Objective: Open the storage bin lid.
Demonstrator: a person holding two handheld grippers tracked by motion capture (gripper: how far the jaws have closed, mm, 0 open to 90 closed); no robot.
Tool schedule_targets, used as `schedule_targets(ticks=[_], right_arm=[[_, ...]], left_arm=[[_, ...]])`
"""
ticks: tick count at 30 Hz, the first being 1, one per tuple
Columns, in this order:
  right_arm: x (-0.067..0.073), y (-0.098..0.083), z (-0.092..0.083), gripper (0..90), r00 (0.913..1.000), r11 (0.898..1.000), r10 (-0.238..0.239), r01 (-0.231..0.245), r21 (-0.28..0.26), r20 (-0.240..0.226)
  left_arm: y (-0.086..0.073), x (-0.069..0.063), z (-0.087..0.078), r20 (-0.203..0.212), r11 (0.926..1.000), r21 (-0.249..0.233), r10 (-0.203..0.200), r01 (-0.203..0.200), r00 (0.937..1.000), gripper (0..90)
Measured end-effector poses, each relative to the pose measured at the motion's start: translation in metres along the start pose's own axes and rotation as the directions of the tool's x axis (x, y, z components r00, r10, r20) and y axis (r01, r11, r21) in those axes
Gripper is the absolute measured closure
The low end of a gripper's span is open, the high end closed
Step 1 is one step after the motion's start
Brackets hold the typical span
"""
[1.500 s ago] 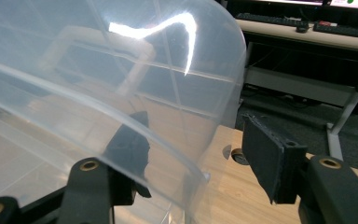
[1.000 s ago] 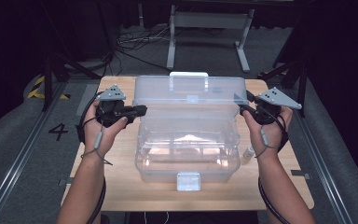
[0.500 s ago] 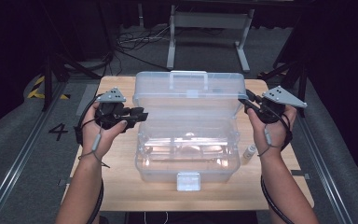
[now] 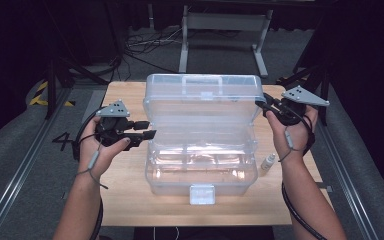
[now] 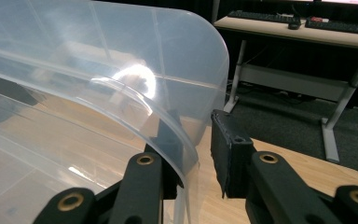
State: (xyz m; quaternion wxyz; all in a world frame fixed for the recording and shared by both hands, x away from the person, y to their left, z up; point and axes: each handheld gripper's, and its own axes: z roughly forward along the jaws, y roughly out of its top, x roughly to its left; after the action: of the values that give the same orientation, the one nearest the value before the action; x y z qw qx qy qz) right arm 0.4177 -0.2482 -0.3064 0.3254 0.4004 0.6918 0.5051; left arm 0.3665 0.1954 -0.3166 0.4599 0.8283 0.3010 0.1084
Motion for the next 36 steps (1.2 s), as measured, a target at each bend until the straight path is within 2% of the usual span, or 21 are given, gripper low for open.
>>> schedule_targets(ticks=[3,6,8,13,15,18,21,23,24,25,26,27,28,36], right_arm=[[-0.001,0.001,0.001,73.8,1.0000,1.000,0.002,-0.002,0.007,-0.005],[-0.003,0.004,0.004,73.9,0.9999,1.000,0.009,-0.009,0.020,-0.008],[-0.004,0.005,0.005,73.9,0.9998,1.000,0.015,-0.015,0.027,-0.010],[-0.007,0.008,0.010,73.9,0.9995,0.999,0.028,-0.028,0.040,-0.015],[-0.009,0.009,0.012,73.9,0.9992,0.998,0.037,-0.036,0.045,-0.018],[-0.010,0.010,0.014,74.0,0.9989,0.998,0.043,-0.042,0.048,-0.019],[-0.011,0.011,0.016,74.0,0.9985,0.998,0.049,-0.048,0.052,-0.023],[-0.012,0.012,0.017,73.9,0.9982,0.997,0.054,-0.053,0.056,-0.026],[-0.013,0.012,0.018,73.9,0.9981,0.997,0.056,-0.054,0.058,-0.028],[-0.013,0.012,0.018,73.9,0.9981,0.997,0.056,-0.054,0.058,-0.028],[-0.014,0.013,0.019,73.8,0.9980,0.997,0.057,-0.055,0.061,-0.029],[-0.014,0.013,0.019,73.8,0.9980,0.997,0.057,-0.055,0.061,-0.029],[-0.014,0.013,0.020,73.8,0.9981,0.997,0.054,-0.053,0.062,-0.029],[-0.016,0.016,0.024,73.8,0.9975,0.995,0.062,-0.060,0.076,-0.033]], left_arm=[[-0.001,-0.004,-0.001,0.014,0.9997,0.014,0.017,-0.018,0.9998,58.0],[0.000,-0.012,0.000,0.055,0.9990,0.017,0.040,-0.041,0.9977,58.1],[0.002,-0.018,0.001,0.067,0.9976,0.023,0.063,-0.065,0.9958,58.2],[0.000,-0.030,0.004,0.112,0.9932,0.038,0.105,-0.110,0.9881,59.3],[-0.003,-0.034,0.006,0.133,0.9921,0.047,0.110,-0.117,0.9851,59.8],[-0.006,-0.036,0.009,0.126,0.9909,0.039,0.123,-0.129,0.9844,58.5],[-0.008,-0.034,0.009,0.134,0.9928,0.024,0.113,-0.117,0.9845,58.5],[-0.008,-0.033,0.008,0.137,0.9928,0.017,0.115,-0.119,0.9838,59.0],[-0.007,-0.034,0.002,0.133,0.9929,-0.011,0.119,-0.119,0.9839,59.9],[-0.007,-0.034,0.002,0.133,0.9929,-0.011,0.119,-0.119,0.9839,60.5],[-0.005,-0.036,-0.005,0.151,0.9923,-0.039,0.122,-0.118,0.9810,61.7],[-0.005,-0.036,-0.005,0.151,0.9923,-0.039,0.122,-0.118,0.9810,61.6],[-0.005,-0.038,-0.007,0.172,0.9918,-0.045,0.125,-0.120,0.9771,61.6],[-0.008,-0.054,0.012,0.256,0.9812,0.029,0.178,-0.191,0.9503,62.9]])
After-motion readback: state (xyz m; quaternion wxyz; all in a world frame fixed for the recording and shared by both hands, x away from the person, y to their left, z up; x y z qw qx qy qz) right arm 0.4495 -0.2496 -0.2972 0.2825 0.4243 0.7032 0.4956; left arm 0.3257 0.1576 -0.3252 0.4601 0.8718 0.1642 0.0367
